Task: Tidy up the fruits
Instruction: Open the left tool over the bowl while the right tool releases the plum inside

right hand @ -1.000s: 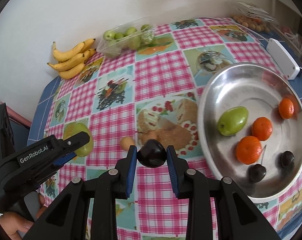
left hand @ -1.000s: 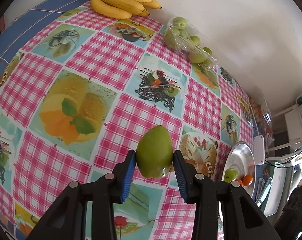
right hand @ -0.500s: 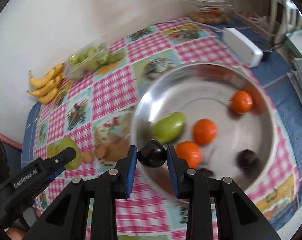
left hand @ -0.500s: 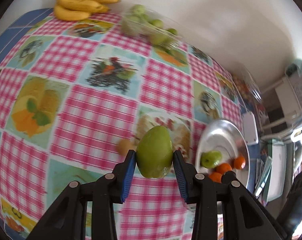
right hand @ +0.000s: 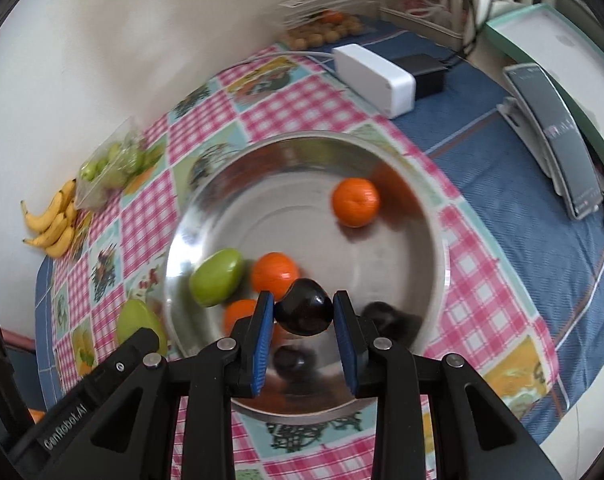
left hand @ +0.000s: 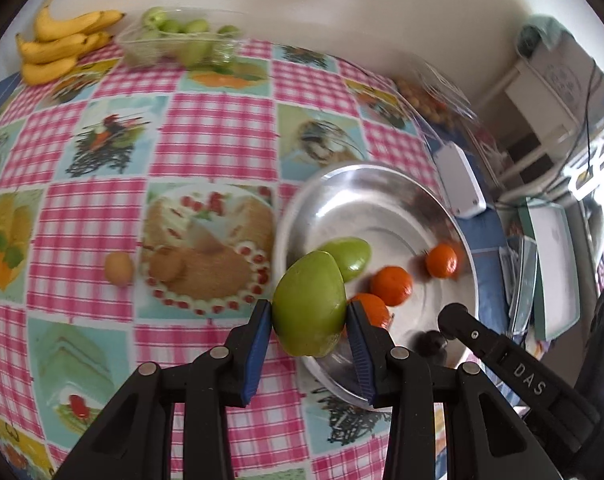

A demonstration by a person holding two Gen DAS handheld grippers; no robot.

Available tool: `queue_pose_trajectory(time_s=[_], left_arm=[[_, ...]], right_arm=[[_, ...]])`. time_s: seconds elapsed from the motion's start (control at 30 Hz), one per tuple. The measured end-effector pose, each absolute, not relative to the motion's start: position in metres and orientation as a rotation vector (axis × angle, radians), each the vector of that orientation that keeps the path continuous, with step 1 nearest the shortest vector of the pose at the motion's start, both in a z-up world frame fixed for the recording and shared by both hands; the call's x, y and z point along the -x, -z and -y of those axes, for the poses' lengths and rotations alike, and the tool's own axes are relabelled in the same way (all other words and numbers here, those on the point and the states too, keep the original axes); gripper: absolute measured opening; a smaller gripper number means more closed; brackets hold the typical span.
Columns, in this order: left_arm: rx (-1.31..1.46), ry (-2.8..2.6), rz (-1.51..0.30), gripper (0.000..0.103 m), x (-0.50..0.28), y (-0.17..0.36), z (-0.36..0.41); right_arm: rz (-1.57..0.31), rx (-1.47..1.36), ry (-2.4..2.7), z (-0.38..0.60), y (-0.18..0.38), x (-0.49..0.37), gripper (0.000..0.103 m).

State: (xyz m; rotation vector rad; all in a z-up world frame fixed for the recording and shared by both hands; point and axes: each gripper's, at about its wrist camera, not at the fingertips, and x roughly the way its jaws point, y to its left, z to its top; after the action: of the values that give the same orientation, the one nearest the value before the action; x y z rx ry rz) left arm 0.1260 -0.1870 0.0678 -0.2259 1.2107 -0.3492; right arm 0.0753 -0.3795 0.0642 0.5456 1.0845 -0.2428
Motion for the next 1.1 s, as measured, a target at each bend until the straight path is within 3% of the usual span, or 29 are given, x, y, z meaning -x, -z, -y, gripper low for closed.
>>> queue_pose_trajectory(time_s=[0.93,1.0,1.07,1.1], left_arm=[[0.189,0.339,-1.227,0.043,-0.125,-0.061,0.197],[0.188,0.329,-1.224,0.047,-0.125,-0.062,0.194],[0.185,0.310,-1.217,0.054,-0.126,-0.064,0.190],[0.184,0.299,-1.215,0.058,-0.126,-0.065,0.188]], right_arm=[[-1.192,-0.553,0.289,0.376,-0.040,-0.079,0.032],[-1.185,-0.551,0.281,0.376,-0.042,-0.080,0.036],[-1.174,-0.546,0.277,0.375,-0.045,-0.079,0.050],[-1.169,-0.543,0.275,0.375,-0.046,-0.079,0.051]])
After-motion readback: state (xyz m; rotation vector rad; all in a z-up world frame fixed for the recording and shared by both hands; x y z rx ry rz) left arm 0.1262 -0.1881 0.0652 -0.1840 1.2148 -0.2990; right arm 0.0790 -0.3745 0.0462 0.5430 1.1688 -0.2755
